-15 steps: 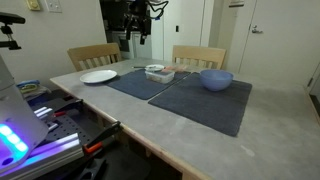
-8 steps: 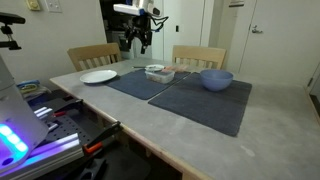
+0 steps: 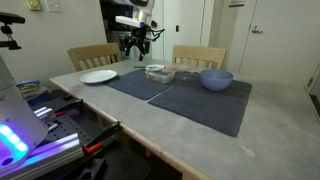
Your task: Pour the contents in the lunchbox into the bowl
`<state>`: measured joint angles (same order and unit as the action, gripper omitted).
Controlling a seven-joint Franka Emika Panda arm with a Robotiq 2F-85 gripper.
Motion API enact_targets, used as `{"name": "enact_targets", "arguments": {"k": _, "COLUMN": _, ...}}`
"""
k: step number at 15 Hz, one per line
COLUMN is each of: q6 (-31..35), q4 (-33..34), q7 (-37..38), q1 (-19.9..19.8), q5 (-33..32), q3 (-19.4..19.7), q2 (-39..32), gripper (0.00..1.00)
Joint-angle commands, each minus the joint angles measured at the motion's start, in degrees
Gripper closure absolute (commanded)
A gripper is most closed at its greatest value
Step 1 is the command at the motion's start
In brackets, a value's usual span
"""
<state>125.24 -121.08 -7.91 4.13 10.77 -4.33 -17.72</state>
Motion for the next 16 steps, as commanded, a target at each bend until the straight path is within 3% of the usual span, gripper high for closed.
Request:
{"name": "enact_targets", "arguments": {"k": 1, "q6": -0.2, "q4": 4.7, "q7": 1.1, "q1": -0.2, "q5": -1.6, "q3": -0.2, "q2": -4.9, "gripper": 0.00}}
{"name": "enact_targets", "arguments": {"k": 5, "q6": 4.6, "q4": 6.8, "q7": 4.2, "q1": -0.1, "q5": -2.1, "q3": 0.4, "q2": -7.8, "gripper": 0.00}}
{"name": "enact_targets", "arguments": {"k": 7, "q6": 2.2, "q4": 8.9, "q7": 4.1, "q1": -0.3, "q5": -2.9, "q3": 0.3, "q2": -9.6, "gripper": 0.00}}
{"name": "enact_targets", "arguments": {"k": 8, "q6": 3.6, "q4": 6.2, "q7": 3.7, "q1": -0.6, "q5": -2.0, "q3": -0.3, "q2": -7.2, "gripper": 0.00}}
{"name": "enact_targets", "arguments": {"k": 12, "q6": 3.7, "q4": 6.4, "q7": 3.7, "q1": -0.5, "q5": -2.0, "q3": -0.3, "q2": -7.6, "gripper": 0.00}}
{"name": "enact_targets", "arguments": {"k": 16, "q6": 8.0, "q4": 5.8, "q7": 5.1, "q1": -0.1, "q5": -2.6, "q3": 0.2, "q2": -8.4, "gripper": 0.00}}
